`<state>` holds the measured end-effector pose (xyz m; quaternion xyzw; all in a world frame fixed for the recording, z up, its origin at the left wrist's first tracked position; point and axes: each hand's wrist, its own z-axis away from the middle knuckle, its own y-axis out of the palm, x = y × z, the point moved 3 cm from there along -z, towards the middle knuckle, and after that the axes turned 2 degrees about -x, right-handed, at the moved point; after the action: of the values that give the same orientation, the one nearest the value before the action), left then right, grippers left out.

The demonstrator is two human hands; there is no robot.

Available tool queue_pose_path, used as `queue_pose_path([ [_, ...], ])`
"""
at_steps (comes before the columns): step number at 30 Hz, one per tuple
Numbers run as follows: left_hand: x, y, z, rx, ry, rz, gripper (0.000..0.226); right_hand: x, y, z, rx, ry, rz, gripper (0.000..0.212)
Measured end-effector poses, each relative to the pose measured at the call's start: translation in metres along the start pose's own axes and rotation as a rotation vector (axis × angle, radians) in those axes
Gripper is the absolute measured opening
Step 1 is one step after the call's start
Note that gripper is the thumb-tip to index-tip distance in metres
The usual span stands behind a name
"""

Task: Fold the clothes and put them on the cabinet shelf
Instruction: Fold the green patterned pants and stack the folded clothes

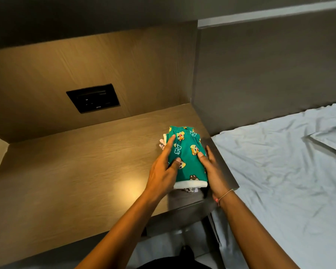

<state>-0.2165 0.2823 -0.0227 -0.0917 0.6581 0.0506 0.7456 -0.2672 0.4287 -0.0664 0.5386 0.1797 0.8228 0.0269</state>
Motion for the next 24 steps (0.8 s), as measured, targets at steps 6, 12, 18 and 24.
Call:
queue_pose_path([
  [6,-0.008,-0.034,0.011,-0.046,0.007,0.177,0.063,-0.011,0.046,0.004,0.251,0.247,-0.247,0.052],
  [12,0.009,-0.089,0.033,-0.146,-0.016,0.160,0.065,-0.019,0.093,0.007,0.164,0.147,-0.222,0.085],
  [18,0.036,-0.159,0.052,-0.212,-0.036,-0.009,0.066,-0.043,0.160,0.016,0.272,-0.139,0.181,0.059],
  [24,0.075,-0.227,0.080,-0.280,-0.087,-0.260,0.058,-0.103,0.215,0.019,0.350,-0.131,0.399,0.047],
])
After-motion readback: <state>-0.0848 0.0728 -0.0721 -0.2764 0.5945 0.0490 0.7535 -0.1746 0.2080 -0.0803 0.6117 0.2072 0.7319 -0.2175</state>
